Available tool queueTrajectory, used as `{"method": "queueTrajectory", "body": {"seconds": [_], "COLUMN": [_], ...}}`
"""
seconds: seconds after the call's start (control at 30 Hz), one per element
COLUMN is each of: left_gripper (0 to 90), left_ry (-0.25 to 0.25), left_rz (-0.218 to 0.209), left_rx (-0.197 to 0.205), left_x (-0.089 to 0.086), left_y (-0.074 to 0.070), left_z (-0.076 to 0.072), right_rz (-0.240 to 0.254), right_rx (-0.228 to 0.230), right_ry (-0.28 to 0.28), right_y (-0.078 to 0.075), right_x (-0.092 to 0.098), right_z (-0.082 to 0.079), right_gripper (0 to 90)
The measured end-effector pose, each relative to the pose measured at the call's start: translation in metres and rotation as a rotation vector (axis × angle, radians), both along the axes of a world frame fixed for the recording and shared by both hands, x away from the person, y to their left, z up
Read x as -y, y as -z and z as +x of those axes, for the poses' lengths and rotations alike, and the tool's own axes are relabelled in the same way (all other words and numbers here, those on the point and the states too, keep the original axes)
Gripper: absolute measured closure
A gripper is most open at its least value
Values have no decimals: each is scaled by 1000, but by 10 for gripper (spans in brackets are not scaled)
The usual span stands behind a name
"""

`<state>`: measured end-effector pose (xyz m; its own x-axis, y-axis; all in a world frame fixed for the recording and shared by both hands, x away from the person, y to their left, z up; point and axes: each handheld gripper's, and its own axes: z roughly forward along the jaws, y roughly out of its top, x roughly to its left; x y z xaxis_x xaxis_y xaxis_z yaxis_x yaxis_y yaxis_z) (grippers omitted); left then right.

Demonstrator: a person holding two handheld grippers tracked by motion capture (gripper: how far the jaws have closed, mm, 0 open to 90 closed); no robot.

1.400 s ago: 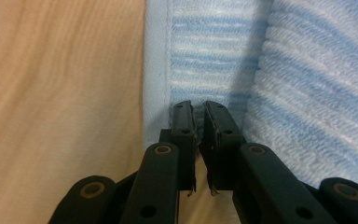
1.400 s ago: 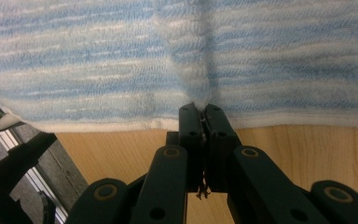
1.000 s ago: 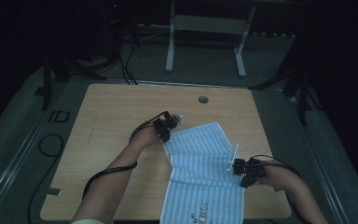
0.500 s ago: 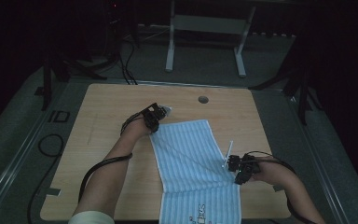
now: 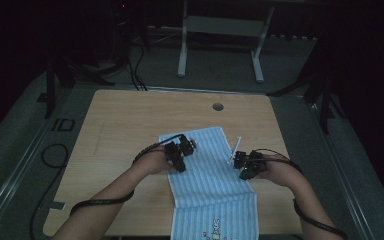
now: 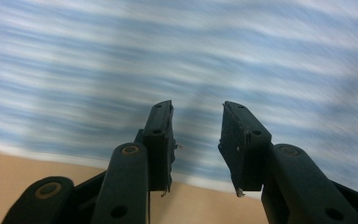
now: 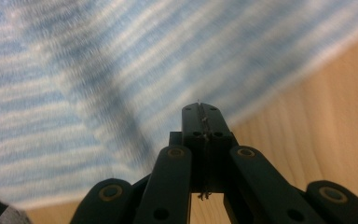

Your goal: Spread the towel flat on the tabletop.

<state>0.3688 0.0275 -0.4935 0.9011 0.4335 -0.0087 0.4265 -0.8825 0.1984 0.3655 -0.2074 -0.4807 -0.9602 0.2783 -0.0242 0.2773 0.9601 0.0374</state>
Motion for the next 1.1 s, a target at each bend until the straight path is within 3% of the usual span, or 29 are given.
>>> {"method": "queueTrajectory", "body": {"seconds": [0.07, 0.1, 0.17, 0.2, 0.33, 0.47, 0.53, 0.57, 0.6, 0.93, 1.1], "left_gripper": [617, 616, 614, 605, 603, 561, 557, 557, 557, 510, 471], "left_ry": [15, 19, 9, 4, -18, -39, -76, -76, -112, -126, -161], "left_rz": [5, 20, 42, 16, 3, 12, 10, 10, 7, 25, 33], "left_rx": [-19, -21, -19, -20, -8, 14, 9, 9, 13, 44, 56], "left_x": [-2, -3, -9, -12, -17, -26, -34, -34, -38, -43, -44], "left_y": [7, 12, 24, 24, 25, 25, 25, 25, 25, 25, 25], "left_z": [-7, -9, -9, -7, 0, 16, 33, 33, 43, 76, 93], "right_rz": [-25, -42, -46, -49, -42, -41, -37, -37, -30, -39, -24], "right_rx": [-21, -9, -29, -25, -43, -40, -37, -37, -36, -31, -37], "right_ry": [-35, -54, -54, -57, -52, -57, -50, -50, -42, -18, 9], "right_y": [13, 17, 24, 28, 34, 35, 35, 35, 35, 35, 35], "right_x": [-9, -11, -14, -15, -19, -25, -29, -29, -33, -52, -53], "right_z": [-2, -4, -4, -4, -1, 6, 12, 12, 17, 37, 44], "right_gripper": [900, 900, 900, 900, 900, 900, 900, 900, 900, 893, 893]}}
